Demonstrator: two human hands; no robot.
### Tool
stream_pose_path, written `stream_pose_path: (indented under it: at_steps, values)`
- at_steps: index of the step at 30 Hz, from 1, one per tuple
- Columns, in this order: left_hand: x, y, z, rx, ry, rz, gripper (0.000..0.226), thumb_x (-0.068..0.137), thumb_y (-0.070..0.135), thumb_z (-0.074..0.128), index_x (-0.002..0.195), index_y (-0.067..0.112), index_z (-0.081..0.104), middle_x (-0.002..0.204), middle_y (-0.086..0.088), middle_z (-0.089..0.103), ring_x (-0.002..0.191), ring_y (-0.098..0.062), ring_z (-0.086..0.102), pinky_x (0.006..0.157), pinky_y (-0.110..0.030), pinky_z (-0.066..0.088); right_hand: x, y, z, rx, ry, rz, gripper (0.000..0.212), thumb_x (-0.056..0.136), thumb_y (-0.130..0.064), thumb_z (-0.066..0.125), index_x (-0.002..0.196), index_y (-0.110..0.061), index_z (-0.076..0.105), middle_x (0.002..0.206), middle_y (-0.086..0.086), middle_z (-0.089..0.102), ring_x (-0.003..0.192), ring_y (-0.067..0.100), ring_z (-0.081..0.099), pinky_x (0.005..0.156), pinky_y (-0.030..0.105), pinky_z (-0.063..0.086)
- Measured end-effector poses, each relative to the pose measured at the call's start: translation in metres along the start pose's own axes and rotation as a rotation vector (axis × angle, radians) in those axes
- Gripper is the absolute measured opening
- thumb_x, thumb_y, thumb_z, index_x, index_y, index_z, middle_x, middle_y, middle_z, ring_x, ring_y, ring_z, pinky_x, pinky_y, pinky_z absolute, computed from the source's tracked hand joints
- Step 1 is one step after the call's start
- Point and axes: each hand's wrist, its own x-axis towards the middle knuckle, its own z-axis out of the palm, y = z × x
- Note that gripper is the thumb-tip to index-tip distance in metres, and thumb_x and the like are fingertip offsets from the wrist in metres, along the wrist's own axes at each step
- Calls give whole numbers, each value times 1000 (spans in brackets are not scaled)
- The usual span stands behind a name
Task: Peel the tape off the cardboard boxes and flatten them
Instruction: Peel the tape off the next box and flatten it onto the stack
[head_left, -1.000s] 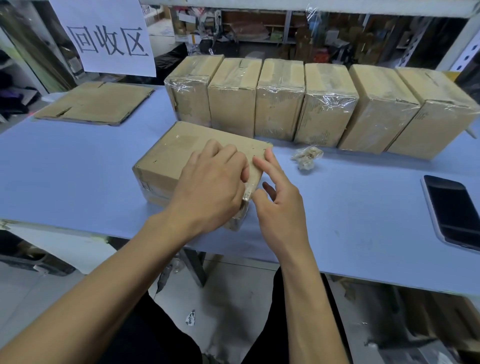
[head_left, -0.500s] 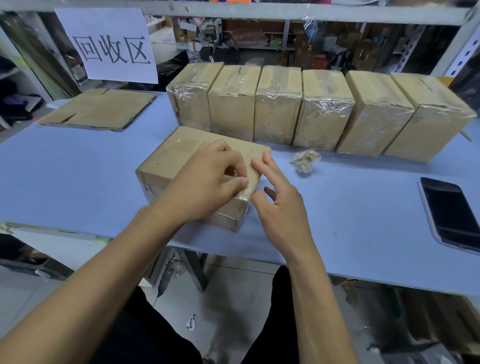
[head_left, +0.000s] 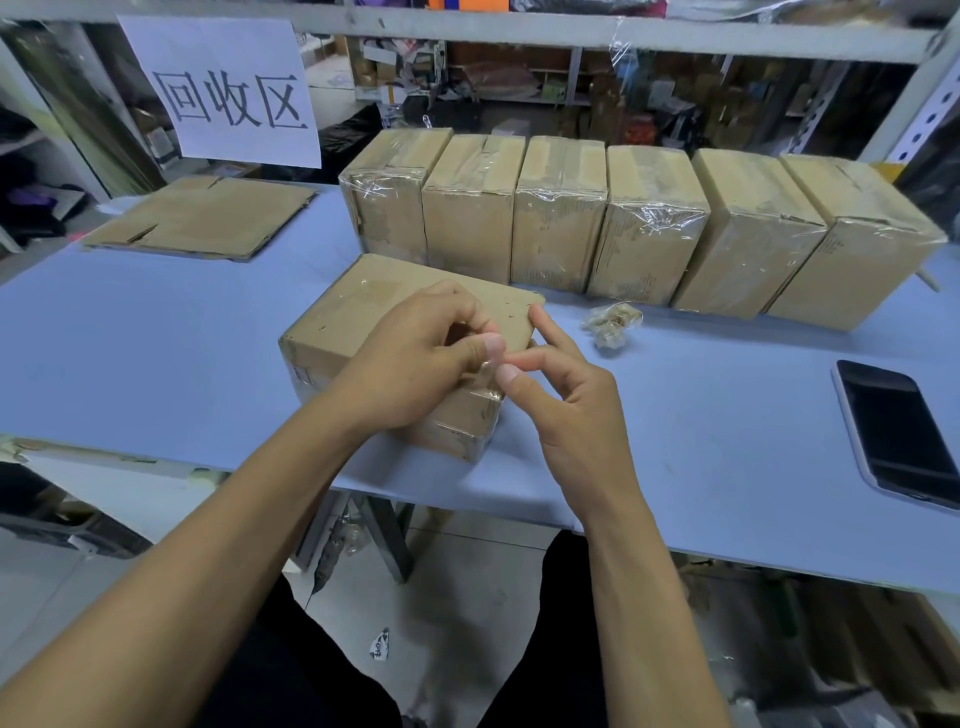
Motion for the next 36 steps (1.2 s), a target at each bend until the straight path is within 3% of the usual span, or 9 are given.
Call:
stream_pose_path:
  at_steps: [4,8,11,13,15,17,19,22,36]
  values:
    - [0,0,-7,-69,43,-2,16,94,24,60,79,25,66,75,12,62,70,3,55,68,-13,42,-1,-1,3,-6,14,17,11,91,-16,72,86,-25,76,156,-15,40,142,-7,35,113,26,33]
    - [1,-5,-9,-58,65,-32,18,89,30,54,85,24,70,87,0,68,85,-17,61,79,-30,47,-3,-9,9,-40,13,23,15,86,-11,77,99,-18,77,155,-14,37,140,-12,30,83,-3,36]
    - [0,-5,-10,-37,66,-31,16,89,27,56,89,23,71,91,3,69,88,-11,62,81,-28,47,-1,-13,14,-63,30,40,9,86,-9,76,88,-18,77,156,-9,38,138,-12,30,77,-7,32]
    - [0,-6,-12,7,45,-23,11,91,19,62,89,25,71,92,8,68,89,-6,61,80,-24,46,0,-13,15,-47,53,38,10,88,-12,75,85,-21,75,155,-9,42,141,-6,35,87,-3,34]
    - [-1,-7,-13,57,29,-13,12,89,17,67,89,28,70,93,9,69,91,-5,61,82,-23,46,3,-7,11,-7,80,20,12,87,-17,75,86,-29,74,151,-11,48,137,0,44,108,20,41]
    - [-1,-7,-14,42,25,-19,8,82,24,67,88,29,70,94,9,70,92,-7,63,84,-23,48,3,-6,7,30,86,32,14,87,-19,76,93,-32,74,146,-13,53,130,1,53,110,36,45]
    - [-1,-6,-14,29,32,-29,12,78,28,64,88,27,71,93,9,70,92,-8,64,84,-24,49,3,-11,5,-43,69,23,12,87,-23,77,95,-32,76,148,-13,51,133,-3,48,108,22,42]
    - [-1,-6,-13,52,47,-24,9,81,24,68,89,24,71,91,8,70,89,-6,63,82,-22,48,2,-16,7,-183,47,21,9,87,-20,75,88,-29,76,151,-12,46,139,-6,37,84,-7,29]
    - [-2,-7,-15,127,-31,23,9,77,30,64,84,30,69,95,7,67,93,-9,61,88,-31,48,-5,-9,-10,-111,-92,-47,18,96,-14,65,80,-22,66,139,-12,58,129,-4,49,86,5,40]
